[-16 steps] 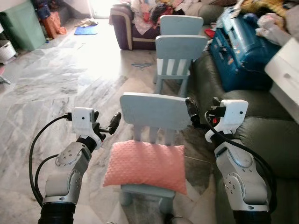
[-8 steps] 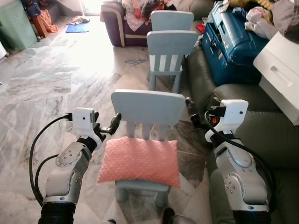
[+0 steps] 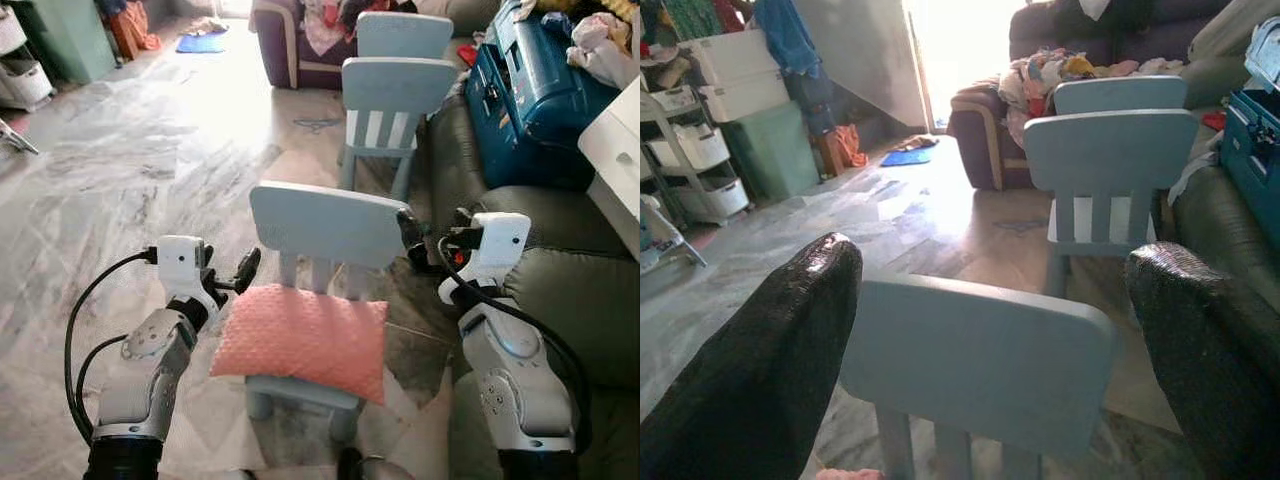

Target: Move the pillow to the sofa

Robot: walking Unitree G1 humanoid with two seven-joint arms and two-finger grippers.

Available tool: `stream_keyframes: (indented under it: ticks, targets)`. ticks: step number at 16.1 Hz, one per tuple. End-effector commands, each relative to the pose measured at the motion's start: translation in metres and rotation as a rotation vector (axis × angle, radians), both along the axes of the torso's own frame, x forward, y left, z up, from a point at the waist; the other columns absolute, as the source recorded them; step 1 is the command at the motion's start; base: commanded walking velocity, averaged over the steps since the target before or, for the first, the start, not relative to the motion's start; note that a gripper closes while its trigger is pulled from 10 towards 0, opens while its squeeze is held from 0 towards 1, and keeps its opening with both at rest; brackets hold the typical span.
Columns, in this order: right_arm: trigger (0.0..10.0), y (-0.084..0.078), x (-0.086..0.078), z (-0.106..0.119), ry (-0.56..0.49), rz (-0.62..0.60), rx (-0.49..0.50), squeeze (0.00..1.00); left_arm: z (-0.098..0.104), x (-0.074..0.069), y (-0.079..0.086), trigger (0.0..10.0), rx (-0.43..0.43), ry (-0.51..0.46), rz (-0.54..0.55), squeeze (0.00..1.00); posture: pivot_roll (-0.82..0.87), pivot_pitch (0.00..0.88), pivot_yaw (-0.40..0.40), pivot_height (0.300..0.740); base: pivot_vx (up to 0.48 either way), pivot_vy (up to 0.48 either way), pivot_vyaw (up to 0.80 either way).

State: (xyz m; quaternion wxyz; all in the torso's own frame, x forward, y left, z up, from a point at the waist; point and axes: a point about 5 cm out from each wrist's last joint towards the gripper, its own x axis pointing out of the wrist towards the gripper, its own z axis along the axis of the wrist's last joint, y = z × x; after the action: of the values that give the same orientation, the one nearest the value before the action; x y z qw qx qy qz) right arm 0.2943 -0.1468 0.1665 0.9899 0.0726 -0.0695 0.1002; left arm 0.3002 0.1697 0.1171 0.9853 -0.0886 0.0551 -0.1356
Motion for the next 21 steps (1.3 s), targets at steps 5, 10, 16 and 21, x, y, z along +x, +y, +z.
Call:
stream_keyframes:
  ticks: [5, 10, 16, 21]
  targets:
    - [10.0, 0.0005, -0.0007, 0.0002, 0.002, 0.003, -0.002, 0.0, -0.0032, -0.001, 0.0046, 10.0, -0.001, 0.027, 0.034, 0.0, -0.13, 0.123, 0.002, 0.74, 0.0, 0.0, 0.0]
    - [10.0, 0.0009, -0.0005, 0.0, 0.005, 0.005, -0.001, 0.0, -0.0051, 0.0, 0.0075, 10.0, -0.001, 0.045, 0.065, 0.0, -0.12, 0.125, 0.0, 0.74, 0.0, 0.0, 0.0]
    - [10.0, 0.0009, -0.0007, -0.0013, 0.017, 0.004, 0.005, 0.0, -0.0057, 0.0005, 0.0076, 10.0, 0.002, 0.056, 0.068, 0.0, -0.12, 0.127, 0.001, 0.74, 0.0, 0.0, -0.39]
    - [10.0, 0.0009, -0.001, -0.0011, 0.016, 0.009, 0.001, 0.0, -0.0072, -0.0008, 0.0051, 10.0, -0.042, 0.078, 0.063, 0.0, -0.12, 0.129, -0.002, 0.74, 0.0, 0.0, 0.0]
